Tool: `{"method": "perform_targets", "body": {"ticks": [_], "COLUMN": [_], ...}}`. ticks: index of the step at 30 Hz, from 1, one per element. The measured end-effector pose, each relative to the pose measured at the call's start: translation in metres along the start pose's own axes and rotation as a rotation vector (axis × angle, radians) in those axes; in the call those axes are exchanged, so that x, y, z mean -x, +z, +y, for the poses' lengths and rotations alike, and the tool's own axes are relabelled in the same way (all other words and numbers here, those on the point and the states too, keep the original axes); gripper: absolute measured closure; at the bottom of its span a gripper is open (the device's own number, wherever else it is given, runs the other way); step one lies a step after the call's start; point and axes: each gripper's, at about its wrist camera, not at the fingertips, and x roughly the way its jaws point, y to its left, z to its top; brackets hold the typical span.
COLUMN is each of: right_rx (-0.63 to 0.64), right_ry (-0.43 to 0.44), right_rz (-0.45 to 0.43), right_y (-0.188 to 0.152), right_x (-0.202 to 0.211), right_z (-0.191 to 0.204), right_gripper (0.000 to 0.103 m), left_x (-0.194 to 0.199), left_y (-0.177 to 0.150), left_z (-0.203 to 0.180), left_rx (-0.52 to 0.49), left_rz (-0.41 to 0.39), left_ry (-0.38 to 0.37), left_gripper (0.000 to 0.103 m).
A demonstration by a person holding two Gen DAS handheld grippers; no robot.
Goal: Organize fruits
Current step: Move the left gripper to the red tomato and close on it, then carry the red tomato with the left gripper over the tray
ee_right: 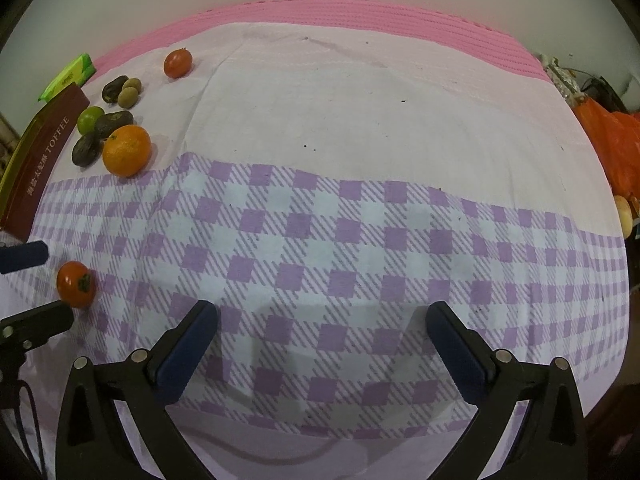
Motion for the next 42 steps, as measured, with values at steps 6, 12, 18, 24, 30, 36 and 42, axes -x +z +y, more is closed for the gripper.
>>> {"method": "perform_targets", "body": {"ticks": [6,12,18,24,30,36,42], "right_rx": [0.001,0.0,0.0,0.0,-0.002,-0.006,-0.009], "right_ry": [-0.001,-0.003,-0.003,-0.004,-0.007,-0.009,-0.011], "right_rz": [-0.004,-0.007,-0.008,-0.011,-0.017,-0.021,-0.02], "right_y": [-0.001,-0.001,-0.002,-0.002,-0.003,-0.003,-0.005], "right_x": [0.0,0.0,0.0,0.001,0.001,0.001,0.002], "right_z": [0.001,0.001,0.0,0.001,0.002,0.001,0.001], "right_gripper": [0.0,0.0,0.0,0.0,0.0,0.0,0.0], "left_x": [-0.006,-0.012,-0.012,-0.01,0.004,0.021,0.04], "left_y": [0.0,0.003,0.002,0.001,0.002,0.005,0.005], "left_z": [-0.004,-0.001,-0.001,0.005,0.023,0.049,0.084], "left_rx": [-0.01,0.01,0.004,0.023,0.064,0.12,0.177], "left_rz": [0.014,0.021,0.02,0.014,-0.014,-0.058,-0.111], "left_ry": [-0.002,-0.01,-0.007,-0.007,-0.004,0.016,0.056], "left_gripper": [0.058,0.071,0.075,0.075,0.075,0.075,0.075]}}
